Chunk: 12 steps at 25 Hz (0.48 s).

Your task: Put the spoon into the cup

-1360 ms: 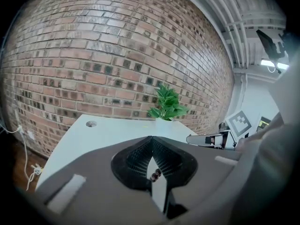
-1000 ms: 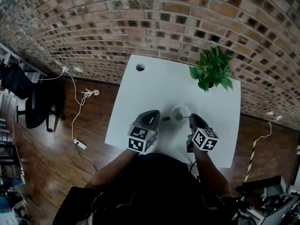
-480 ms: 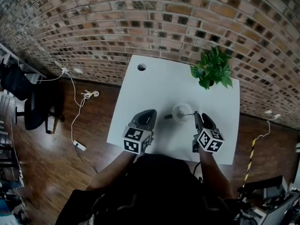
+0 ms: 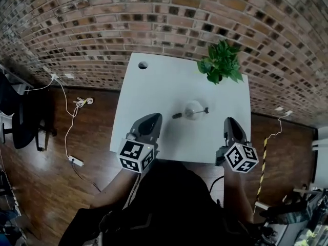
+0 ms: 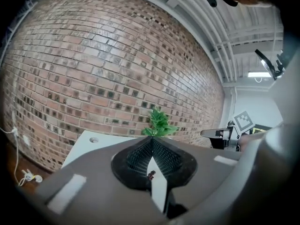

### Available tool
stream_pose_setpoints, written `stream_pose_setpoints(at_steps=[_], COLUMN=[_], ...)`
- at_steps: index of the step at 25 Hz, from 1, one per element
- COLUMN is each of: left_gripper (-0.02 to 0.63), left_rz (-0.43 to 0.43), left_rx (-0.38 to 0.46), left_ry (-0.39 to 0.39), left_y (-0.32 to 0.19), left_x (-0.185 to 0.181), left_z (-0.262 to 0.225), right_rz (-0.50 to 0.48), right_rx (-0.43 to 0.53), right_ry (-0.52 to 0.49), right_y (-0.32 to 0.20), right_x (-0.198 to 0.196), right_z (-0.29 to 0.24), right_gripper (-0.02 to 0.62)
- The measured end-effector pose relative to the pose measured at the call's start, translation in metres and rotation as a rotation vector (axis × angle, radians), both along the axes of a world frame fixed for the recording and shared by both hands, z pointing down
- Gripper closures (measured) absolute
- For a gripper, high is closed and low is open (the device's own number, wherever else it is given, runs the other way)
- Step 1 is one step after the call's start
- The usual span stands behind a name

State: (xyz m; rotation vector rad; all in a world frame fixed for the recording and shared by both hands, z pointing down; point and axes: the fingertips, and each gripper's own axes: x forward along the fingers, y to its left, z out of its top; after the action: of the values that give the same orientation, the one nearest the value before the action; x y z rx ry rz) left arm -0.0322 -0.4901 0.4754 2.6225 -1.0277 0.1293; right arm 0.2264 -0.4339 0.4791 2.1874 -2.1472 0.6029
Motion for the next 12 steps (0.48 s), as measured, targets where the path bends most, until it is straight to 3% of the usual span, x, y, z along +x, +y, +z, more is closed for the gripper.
stream_pose_setpoints(at_steps=[4, 12], left_gripper=[0.612, 0.612], left_rz=[0.019, 0.005], left_rx=[0.01, 0.073], left_ry=[0.022, 0.004], left_y=[0.013, 0.075], left_x=[0.001, 0.018], left_z=[-0.011, -0.042], right_rz=[-0.003, -0.068], right_rx=[0.043, 0.096], right_ry=[0.02, 0.042], right_y=[0.03, 0.085], right_x=[-0.003, 0.009], right_z=[-0.03, -0.055], right_gripper=[0.588, 0.588])
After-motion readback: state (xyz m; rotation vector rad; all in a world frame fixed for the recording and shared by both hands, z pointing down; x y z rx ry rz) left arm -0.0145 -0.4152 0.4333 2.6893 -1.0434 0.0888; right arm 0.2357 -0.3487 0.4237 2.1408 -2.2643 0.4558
